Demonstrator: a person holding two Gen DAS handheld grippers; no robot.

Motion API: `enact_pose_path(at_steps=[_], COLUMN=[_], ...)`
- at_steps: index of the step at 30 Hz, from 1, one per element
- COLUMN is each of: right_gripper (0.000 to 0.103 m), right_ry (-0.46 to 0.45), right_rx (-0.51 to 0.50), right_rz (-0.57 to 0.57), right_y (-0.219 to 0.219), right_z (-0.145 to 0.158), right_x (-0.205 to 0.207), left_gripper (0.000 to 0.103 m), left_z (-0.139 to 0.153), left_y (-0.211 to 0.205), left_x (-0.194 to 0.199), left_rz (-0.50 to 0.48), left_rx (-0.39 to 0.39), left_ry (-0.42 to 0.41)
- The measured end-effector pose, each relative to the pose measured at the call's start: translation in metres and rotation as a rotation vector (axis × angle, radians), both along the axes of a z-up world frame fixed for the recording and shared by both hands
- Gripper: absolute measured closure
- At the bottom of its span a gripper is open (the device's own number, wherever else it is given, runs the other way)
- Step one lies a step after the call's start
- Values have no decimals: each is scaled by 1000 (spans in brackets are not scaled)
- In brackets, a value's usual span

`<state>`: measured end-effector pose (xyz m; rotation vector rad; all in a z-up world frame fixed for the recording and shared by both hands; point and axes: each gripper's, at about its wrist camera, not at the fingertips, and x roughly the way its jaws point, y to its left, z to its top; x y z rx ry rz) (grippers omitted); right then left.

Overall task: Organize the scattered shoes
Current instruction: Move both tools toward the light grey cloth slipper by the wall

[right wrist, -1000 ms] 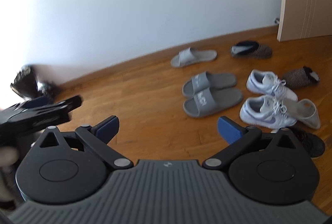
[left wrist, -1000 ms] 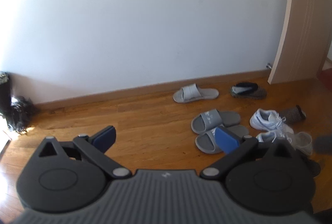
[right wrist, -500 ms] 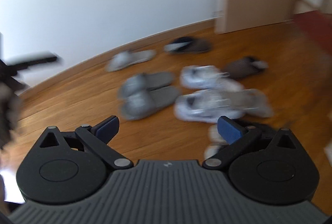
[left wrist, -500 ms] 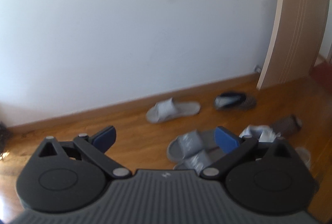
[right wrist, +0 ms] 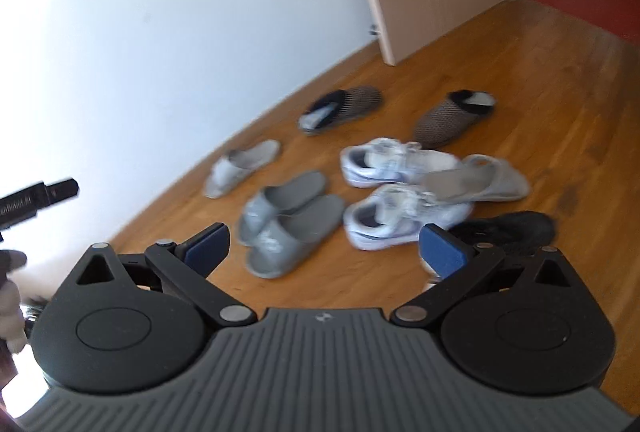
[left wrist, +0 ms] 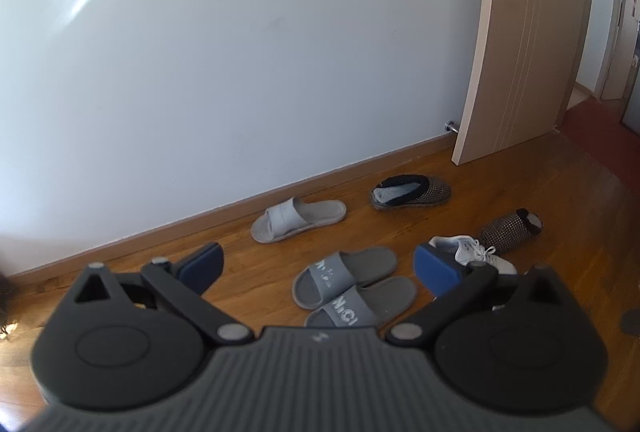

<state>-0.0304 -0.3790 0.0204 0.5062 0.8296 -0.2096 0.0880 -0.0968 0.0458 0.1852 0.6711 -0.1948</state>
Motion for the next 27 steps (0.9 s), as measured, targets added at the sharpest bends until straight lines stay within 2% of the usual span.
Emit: enact_pose_path(at_steps=[3, 6, 9, 14, 18, 20, 22, 24, 27], right_gripper=[1, 1, 1, 1, 1, 1, 1, 1, 1], right_ry=[-28, -33, -36, -67, -67, -152, -174, -156, -89], right_rx=[-34, -49, 12, 159, 174, 106, 26, -8, -10], right_rz=[26, 22, 22, 76, 182, 252, 288, 300, 292], right_y=[25, 42, 54, 82, 98, 101, 98, 87, 68], right_z=[6, 7, 7, 4, 19, 36, 39, 30, 7], right_x=[12, 22, 35, 59, 66, 56, 55, 64, 92], left_gripper=[0, 0, 0, 0, 0, 0, 0, 0, 0], left_z=[17, 34, 36, 29, 10, 0, -20, -32, -66], left_y=[16, 49, 82, 110, 116, 113, 102, 97, 85], left_x=[3, -7, -21, -45, -48, -40, -23, -10, 25], left_rz=[22, 74, 172, 306, 357, 367, 360, 341, 307], left_rx=[52, 28, 22, 28, 26, 26, 27, 16, 5], left_ry=[-60, -84, -52, -36, -4, 13, 32, 41, 80])
